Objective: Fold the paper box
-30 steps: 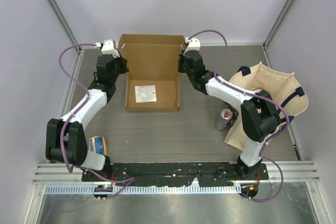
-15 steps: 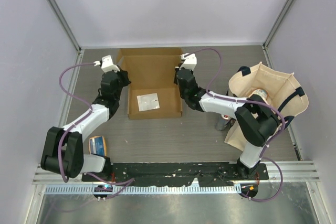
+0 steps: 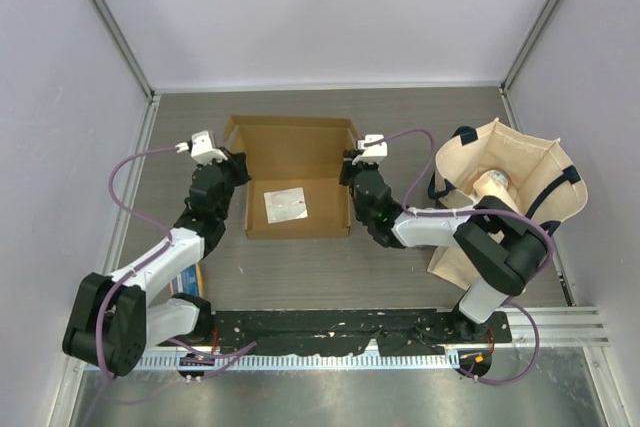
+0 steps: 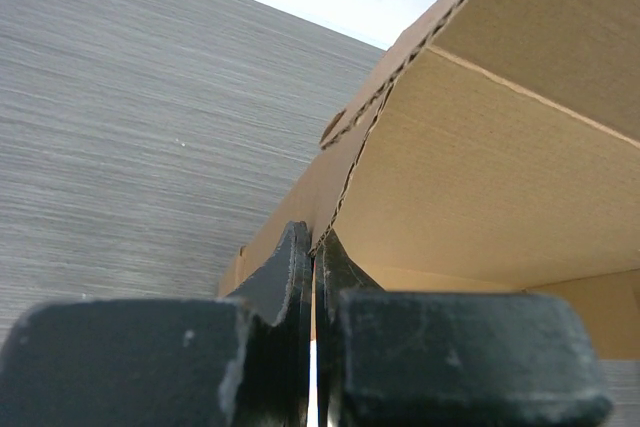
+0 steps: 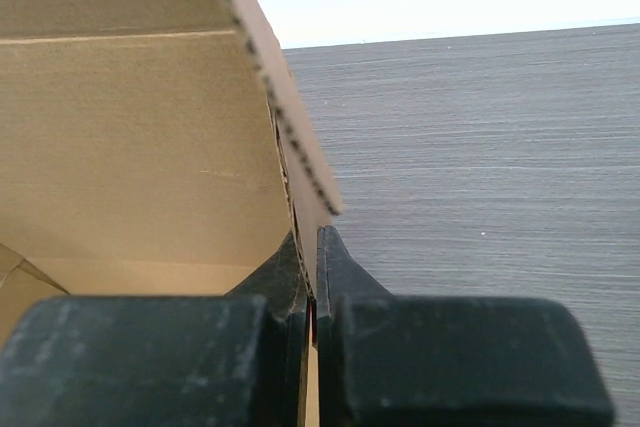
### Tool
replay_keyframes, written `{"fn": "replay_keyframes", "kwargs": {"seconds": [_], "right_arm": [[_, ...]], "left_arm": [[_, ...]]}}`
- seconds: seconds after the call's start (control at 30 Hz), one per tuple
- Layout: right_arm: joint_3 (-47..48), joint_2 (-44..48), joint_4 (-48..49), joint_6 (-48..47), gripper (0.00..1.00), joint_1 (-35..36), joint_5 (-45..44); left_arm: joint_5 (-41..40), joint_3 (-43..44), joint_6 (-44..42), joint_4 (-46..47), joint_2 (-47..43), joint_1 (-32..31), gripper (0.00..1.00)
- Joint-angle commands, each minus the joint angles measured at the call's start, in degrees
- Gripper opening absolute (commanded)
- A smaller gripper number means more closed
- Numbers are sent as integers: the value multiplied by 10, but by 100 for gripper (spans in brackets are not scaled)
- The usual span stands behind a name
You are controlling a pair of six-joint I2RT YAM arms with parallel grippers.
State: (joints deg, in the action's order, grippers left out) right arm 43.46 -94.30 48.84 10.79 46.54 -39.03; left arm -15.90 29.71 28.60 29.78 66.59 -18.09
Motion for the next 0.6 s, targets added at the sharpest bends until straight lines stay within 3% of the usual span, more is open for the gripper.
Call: {"fn": "replay_keyframes", "kwargs": {"seconds": [0.0,0.37,0.5,0.57], "right_arm": [[-43,14,109,-4,3,14,-26],[-113,2,179,-20,4,51,-69],[-123,26,148,-23,14,60,-69],[-123,60,88,-20,25,65,-76]], "left_arm": [[-15,-38,27,-2,-19,-8,0],[-24,-95,64,15,-34,-19,0],[-38,-106,73,4,-37,-20,0],[-42,-110,69,-4,-42,-20,0]]}}
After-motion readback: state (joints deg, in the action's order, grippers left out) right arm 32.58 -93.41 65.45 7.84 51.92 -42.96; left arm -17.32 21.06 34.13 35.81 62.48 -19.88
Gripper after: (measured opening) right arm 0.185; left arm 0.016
